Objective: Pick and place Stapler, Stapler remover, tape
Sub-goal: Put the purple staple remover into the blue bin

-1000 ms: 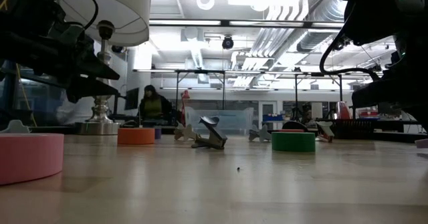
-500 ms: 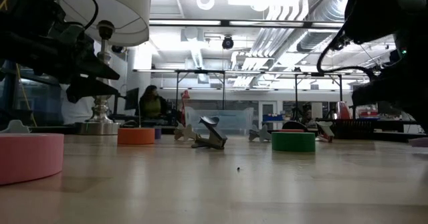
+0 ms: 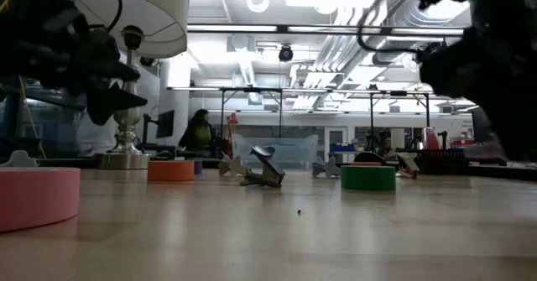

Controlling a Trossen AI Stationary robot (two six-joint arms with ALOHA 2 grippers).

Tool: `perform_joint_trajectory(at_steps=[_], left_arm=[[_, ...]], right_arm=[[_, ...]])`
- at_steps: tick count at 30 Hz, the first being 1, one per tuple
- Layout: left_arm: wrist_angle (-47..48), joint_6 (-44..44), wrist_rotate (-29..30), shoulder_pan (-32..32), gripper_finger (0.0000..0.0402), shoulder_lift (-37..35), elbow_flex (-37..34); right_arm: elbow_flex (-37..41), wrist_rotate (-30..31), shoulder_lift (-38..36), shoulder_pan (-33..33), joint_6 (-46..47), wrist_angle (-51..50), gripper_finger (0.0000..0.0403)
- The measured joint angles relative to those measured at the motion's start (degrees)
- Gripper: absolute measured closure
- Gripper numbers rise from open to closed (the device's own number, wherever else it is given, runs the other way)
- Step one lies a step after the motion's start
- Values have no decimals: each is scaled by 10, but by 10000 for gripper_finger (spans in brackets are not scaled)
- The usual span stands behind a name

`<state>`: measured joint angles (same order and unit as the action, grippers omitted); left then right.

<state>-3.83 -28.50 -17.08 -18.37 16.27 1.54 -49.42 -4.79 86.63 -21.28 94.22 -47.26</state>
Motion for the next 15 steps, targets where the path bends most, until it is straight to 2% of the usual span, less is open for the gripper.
perform_joint_trajectory(at_steps=[6,15], left_arm=[[-57,-50,-49,0,151,0,0],[-103,-83,-69,0,151,0,29]], right_arm=[[-39,34,0,2,-93,49,321],[-125,122,-1,39,-252,140,321]])
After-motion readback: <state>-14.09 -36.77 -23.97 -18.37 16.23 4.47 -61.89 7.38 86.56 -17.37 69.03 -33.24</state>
